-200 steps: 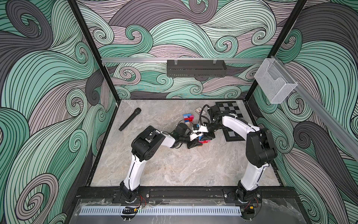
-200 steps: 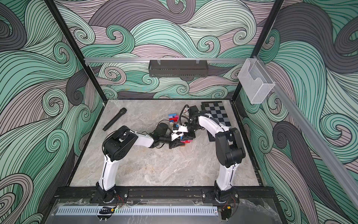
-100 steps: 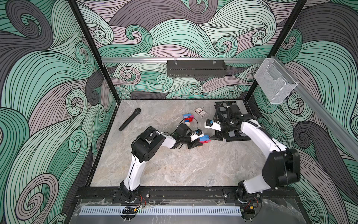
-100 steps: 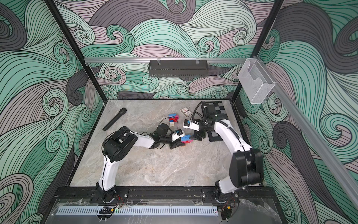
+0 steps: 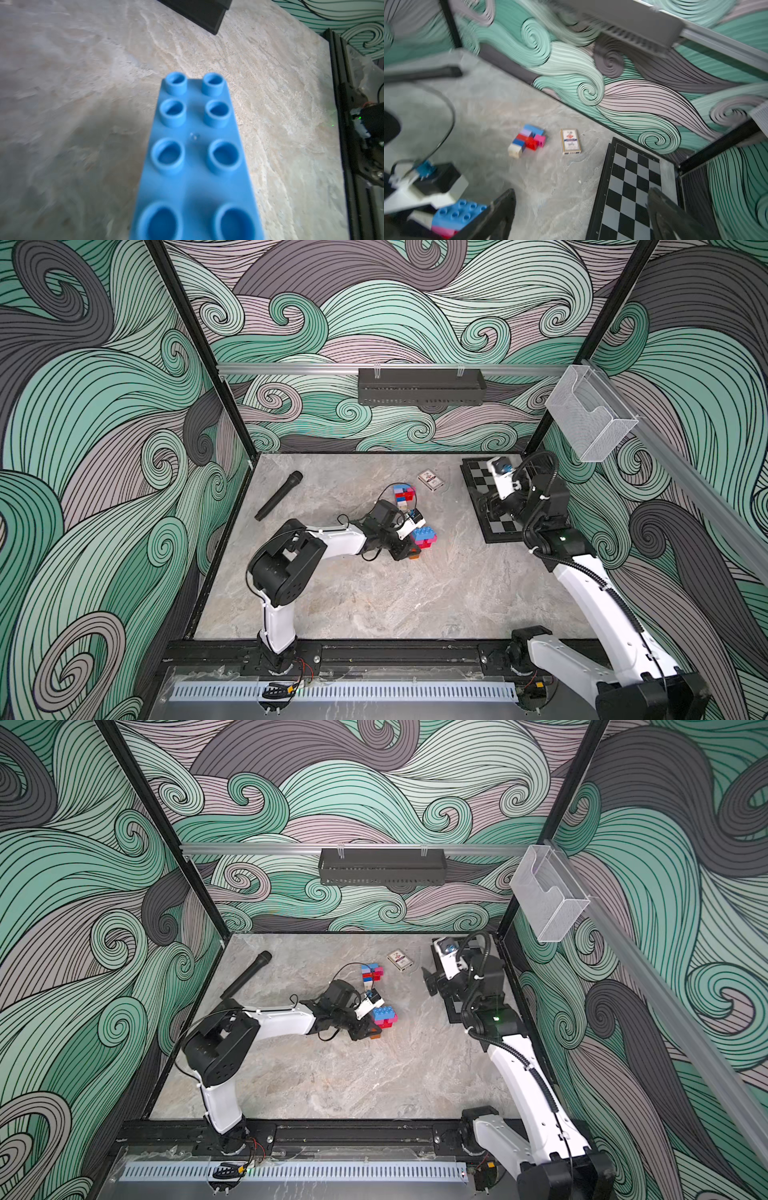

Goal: Assemble the letter p with lego
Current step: Place the lego brick at the center of the board.

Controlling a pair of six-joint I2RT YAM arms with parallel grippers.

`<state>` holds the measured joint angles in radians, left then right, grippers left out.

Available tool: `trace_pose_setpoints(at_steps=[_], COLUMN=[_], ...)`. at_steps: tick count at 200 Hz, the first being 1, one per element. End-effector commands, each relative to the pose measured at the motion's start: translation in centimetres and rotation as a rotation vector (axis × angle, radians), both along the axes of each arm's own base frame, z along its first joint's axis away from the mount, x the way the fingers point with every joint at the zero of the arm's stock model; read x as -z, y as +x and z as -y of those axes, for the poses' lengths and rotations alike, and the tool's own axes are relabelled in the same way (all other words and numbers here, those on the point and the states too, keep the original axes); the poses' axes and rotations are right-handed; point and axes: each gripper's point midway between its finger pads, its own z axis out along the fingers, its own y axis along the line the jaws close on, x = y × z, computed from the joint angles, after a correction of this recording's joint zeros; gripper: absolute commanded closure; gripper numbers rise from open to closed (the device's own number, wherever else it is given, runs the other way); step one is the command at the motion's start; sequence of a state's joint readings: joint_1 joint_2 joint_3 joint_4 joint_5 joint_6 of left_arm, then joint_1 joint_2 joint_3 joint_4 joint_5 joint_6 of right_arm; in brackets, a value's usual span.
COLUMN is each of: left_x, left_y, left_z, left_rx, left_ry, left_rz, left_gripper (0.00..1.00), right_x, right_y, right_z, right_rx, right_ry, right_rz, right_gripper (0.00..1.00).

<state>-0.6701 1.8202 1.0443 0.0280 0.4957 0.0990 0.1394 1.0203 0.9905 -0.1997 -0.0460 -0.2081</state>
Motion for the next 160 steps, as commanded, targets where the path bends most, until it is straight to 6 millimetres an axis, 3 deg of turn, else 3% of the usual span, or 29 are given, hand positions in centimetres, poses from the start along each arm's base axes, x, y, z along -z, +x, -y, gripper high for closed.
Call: trace_pose_setpoints(at_steps=[1, 33, 55, 91, 160], left_x=[-3.4, -6.6, -6.9, -4.6, -1.2], left_y=[2.3, 5.1, 7.4, 10.8, 14.4], left_z=[-5.0, -11.5, -13.9, -13.4, -11.0], left_rx=[-0.236, -0.432, -0.497, -0.463, -0.454], left_ry=[0.000, -0.092, -0.132, -0.296, -0.298], left_rz=[-0.119, -0.207, -0.298, -0.541, -0.629], left_gripper=[1.00, 1.00, 1.00, 1.00, 0.98], right_x=[0.7, 3.0, 4.3, 6.3, 8.4], right_y=[0.6, 1.1, 1.3, 1.5, 1.9], right_z=[1.4, -1.1, -2.0, -2.6, -2.3], right_rx=[0.190, 0.086, 0.055, 0.056, 0.088], right_ry=[0.315, 0.458, 0.510, 0.517, 0.467], right_rz=[-0.101, -0.161, -0.205, -0.337, -0.421], right_gripper=[0.01, 0.01, 0.01, 0.01, 0.01])
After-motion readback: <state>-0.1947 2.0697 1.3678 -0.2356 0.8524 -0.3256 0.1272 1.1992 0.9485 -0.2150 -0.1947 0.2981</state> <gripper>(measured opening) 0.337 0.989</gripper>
